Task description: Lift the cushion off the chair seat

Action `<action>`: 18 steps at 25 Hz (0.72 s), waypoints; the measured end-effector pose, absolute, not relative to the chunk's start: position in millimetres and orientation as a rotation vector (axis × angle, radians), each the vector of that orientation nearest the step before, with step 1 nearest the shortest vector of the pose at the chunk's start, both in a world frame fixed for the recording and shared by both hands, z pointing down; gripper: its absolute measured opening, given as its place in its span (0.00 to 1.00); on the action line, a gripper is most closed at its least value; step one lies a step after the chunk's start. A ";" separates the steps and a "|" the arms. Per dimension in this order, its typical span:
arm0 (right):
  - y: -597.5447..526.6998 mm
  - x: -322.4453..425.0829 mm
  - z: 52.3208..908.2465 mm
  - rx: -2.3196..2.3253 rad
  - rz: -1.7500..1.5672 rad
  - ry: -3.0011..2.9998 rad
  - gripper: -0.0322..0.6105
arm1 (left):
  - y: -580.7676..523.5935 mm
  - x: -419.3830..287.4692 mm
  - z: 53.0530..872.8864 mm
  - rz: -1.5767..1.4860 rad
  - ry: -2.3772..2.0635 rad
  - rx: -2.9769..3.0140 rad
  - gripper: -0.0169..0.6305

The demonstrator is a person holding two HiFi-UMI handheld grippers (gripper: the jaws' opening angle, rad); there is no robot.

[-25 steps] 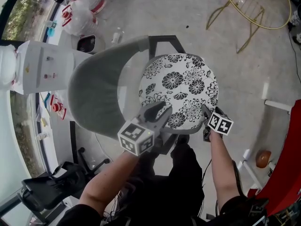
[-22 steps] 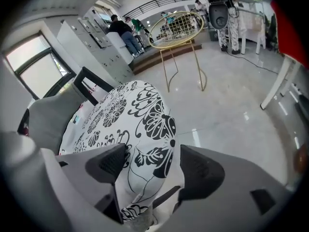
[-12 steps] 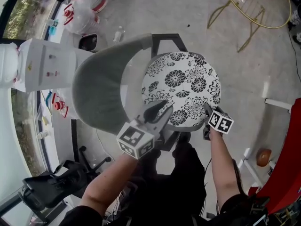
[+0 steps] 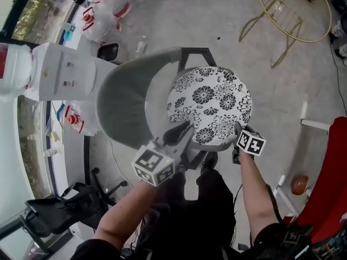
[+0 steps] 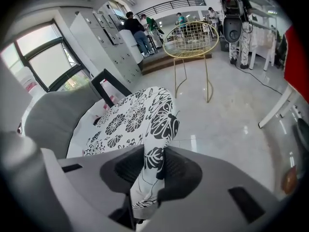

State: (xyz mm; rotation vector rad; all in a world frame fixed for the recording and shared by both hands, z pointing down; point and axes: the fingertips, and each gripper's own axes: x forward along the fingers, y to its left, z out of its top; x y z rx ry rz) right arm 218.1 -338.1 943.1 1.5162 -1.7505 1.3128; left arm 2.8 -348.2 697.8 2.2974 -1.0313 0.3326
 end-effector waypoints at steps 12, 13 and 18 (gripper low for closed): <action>-335.8 199.2 887.1 1.445 1.250 -1.812 0.13 | -337.0 -11.0 642.4 0.241 -1.103 2.312 0.04; -336.5 197.5 880.9 1.442 1.236 -1.820 0.12 | -336.1 -12.6 638.8 0.239 -1.110 2.310 0.04; -339.1 187.6 852.2 1.398 1.230 -1.891 0.11 | -330.4 -26.2 616.6 0.224 -1.246 2.238 0.04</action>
